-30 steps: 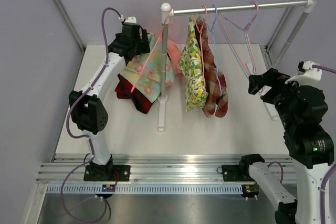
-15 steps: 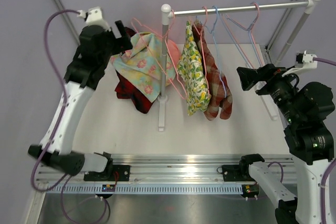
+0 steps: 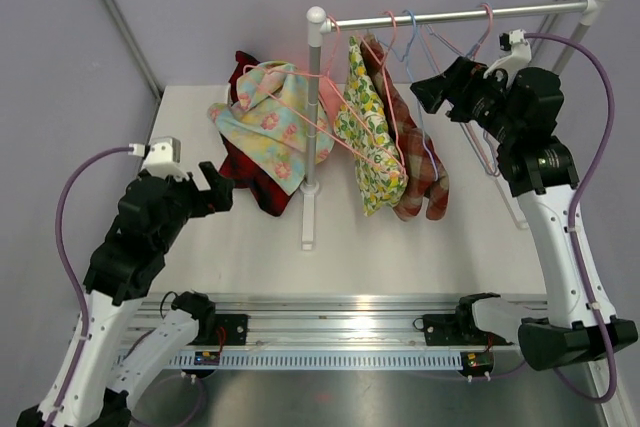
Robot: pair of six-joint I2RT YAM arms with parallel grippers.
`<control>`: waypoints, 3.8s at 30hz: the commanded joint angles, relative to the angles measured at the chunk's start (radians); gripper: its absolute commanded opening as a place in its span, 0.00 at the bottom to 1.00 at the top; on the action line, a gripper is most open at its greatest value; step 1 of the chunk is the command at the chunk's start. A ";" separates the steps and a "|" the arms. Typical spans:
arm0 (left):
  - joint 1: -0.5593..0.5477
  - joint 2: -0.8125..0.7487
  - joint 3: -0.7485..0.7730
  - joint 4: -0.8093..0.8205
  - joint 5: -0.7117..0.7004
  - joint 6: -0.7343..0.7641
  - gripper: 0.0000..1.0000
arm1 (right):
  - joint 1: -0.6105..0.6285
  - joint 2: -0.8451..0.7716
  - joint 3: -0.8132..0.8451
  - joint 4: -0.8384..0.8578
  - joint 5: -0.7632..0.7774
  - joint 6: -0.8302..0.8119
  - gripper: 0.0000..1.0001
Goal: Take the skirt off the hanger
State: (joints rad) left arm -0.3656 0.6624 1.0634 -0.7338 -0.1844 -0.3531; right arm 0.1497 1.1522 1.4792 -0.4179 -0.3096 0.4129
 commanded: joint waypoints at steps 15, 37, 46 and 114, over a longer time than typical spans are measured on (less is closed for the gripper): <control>-0.003 -0.175 -0.198 -0.030 -0.003 0.000 0.99 | 0.096 0.106 0.078 0.110 0.069 0.009 0.00; -0.462 0.343 0.554 -0.096 -0.215 0.084 0.99 | 0.097 -0.134 0.282 -0.251 0.231 -0.098 0.00; -0.929 0.672 0.769 0.035 -0.328 0.137 0.99 | 0.097 -0.177 0.294 -0.315 0.237 -0.063 0.00; -1.622 0.773 0.176 0.419 -0.625 -0.334 0.00 | 0.097 -0.036 0.472 -0.352 0.287 -0.066 0.00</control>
State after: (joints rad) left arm -1.9892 1.4609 1.1587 -0.3634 -0.7002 -0.7139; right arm 0.2470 1.0130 1.9549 -0.9234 -0.0368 0.3698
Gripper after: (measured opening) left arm 0.026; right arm 0.034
